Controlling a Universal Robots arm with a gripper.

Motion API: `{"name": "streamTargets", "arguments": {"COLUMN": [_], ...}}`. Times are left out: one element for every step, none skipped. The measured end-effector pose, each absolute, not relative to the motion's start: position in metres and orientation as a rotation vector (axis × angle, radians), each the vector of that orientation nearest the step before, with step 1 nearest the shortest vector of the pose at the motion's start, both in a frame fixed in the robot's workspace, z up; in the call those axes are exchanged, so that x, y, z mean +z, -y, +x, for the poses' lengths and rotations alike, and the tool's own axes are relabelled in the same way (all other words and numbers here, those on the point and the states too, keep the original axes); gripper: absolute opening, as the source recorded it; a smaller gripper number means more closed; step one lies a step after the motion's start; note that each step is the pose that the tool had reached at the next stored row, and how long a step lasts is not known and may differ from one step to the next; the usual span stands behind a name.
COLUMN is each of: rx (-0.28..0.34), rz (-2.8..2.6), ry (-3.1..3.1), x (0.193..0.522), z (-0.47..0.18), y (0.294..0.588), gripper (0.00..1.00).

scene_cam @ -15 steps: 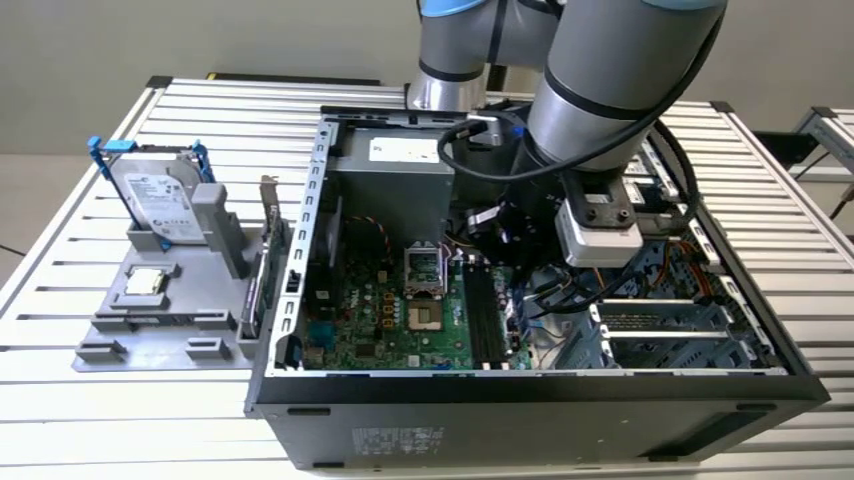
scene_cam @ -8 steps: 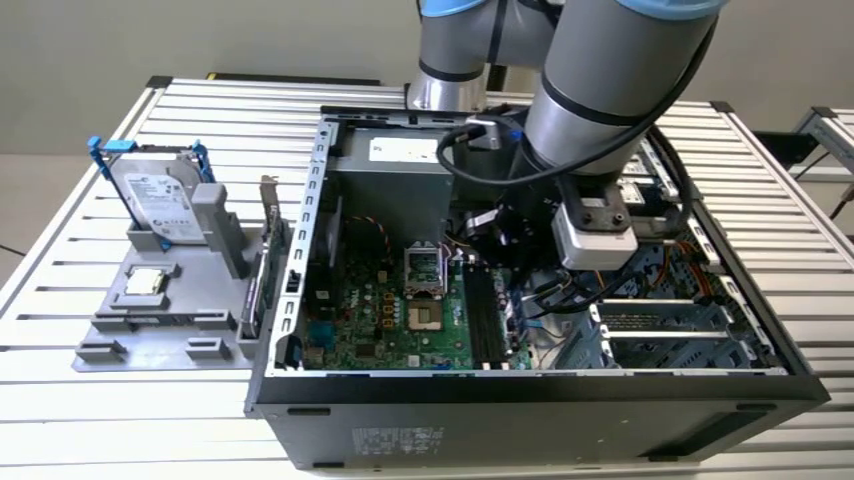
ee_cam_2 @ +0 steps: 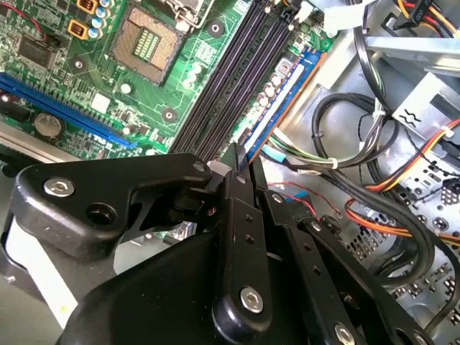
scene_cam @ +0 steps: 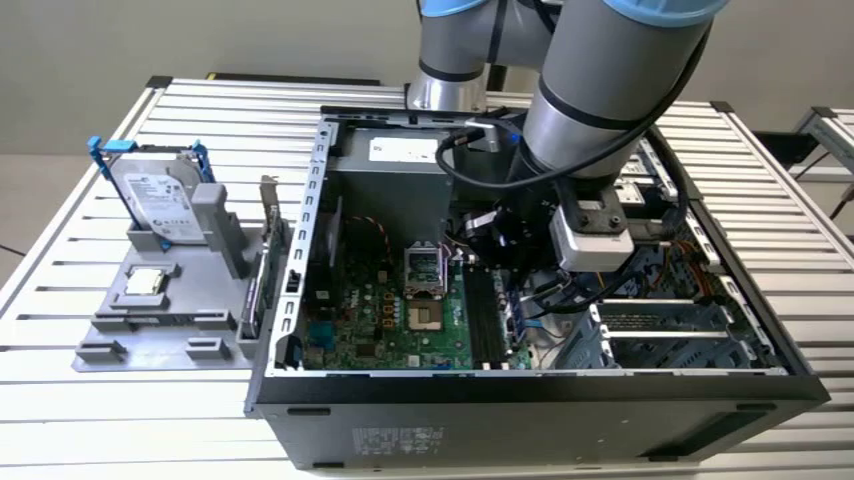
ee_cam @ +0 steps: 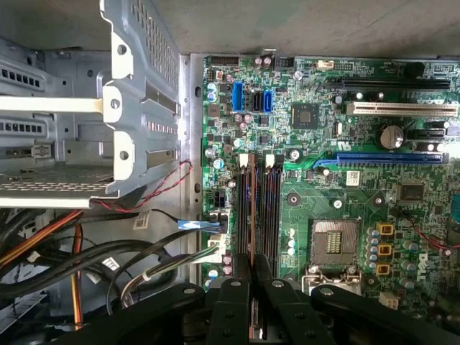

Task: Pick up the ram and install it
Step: 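Insert the ram into the slot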

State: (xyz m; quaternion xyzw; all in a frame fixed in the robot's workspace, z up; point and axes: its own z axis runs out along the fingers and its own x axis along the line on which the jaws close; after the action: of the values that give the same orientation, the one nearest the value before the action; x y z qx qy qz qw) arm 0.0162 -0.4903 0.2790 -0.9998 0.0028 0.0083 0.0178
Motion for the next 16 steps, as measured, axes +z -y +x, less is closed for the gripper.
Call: {"name": "streamTargets", "arguments": {"rx": [0.026,0.026,0.026,0.026,0.026,0.026,0.026,0.026,0.026,0.026,0.026,0.026,0.026,0.026,0.026,0.026], "rz": [-3.106,-3.105,-3.105,-3.106,-3.106,-3.106,-3.106,-3.106,-3.106,-3.106,-3.106,-3.106,-3.106,-3.106,-3.106,-3.106], "ry": [-0.009,-0.009,-0.009,-0.009,-0.009,-0.009,-0.009,-0.009,-0.009,-0.009,-0.009,-0.009,-0.009,-0.009,-0.009,-0.009], "x": [0.2786,0.2780,0.2773,0.2767,0.2760,0.2755,0.2751,0.2748,0.2745,0.2740,0.2735,0.2731,0.2726,0.2724,0.2720,0.2712], "z": [0.0162,0.0162,0.0162,0.0162,0.0162,0.0162,0.0162,0.0162,0.0162,0.0162,0.0162,0.0162,0.0162,0.0162,0.0162,0.0162], "y": [0.4903,0.4903,0.4902,0.4902,0.4902,0.4902,0.4902,0.4902,0.4902,0.4902,0.4901,0.4902,0.4902,0.4902,0.4902,0.4902], "gripper": [0.00,0.00,0.00,0.00,0.00,0.00,0.00,0.00,0.00,0.00,0.00,0.00,0.00,0.00,0.00,0.00]}}
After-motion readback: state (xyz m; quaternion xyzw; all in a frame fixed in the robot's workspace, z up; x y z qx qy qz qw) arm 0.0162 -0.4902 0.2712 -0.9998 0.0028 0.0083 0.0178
